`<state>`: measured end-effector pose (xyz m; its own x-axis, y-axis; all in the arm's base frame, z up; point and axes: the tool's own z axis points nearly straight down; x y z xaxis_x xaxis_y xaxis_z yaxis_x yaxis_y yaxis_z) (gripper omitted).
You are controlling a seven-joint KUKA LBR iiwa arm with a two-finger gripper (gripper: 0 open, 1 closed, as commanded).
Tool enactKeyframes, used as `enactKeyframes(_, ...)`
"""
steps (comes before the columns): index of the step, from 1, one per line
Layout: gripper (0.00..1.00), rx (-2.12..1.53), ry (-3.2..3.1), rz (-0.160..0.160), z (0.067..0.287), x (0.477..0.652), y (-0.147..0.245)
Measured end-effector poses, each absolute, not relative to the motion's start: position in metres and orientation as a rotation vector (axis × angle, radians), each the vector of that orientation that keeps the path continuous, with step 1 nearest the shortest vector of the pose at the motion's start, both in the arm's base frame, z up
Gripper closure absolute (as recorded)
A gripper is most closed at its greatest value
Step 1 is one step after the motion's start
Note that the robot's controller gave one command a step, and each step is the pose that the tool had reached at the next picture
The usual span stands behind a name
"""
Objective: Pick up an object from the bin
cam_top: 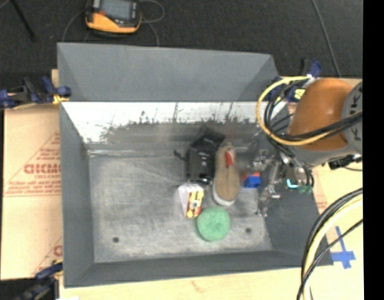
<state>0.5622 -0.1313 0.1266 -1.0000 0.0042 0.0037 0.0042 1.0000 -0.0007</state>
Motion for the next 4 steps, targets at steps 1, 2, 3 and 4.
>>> enactKeyframes(1,0.0,-0.002,-3.145,0.003,0.131,0.564,-0.131)
enactKeyframes(2,1.0,-0.168,-3.187,0.003,0.089,0.601,-0.141)
enactKeyframes(3,1.0,-0.167,-3.187,0.004,0.089,0.601,-0.141)
enactKeyframes(4,1.0,-0.168,-3.175,0.005,0.093,0.593,-0.141)
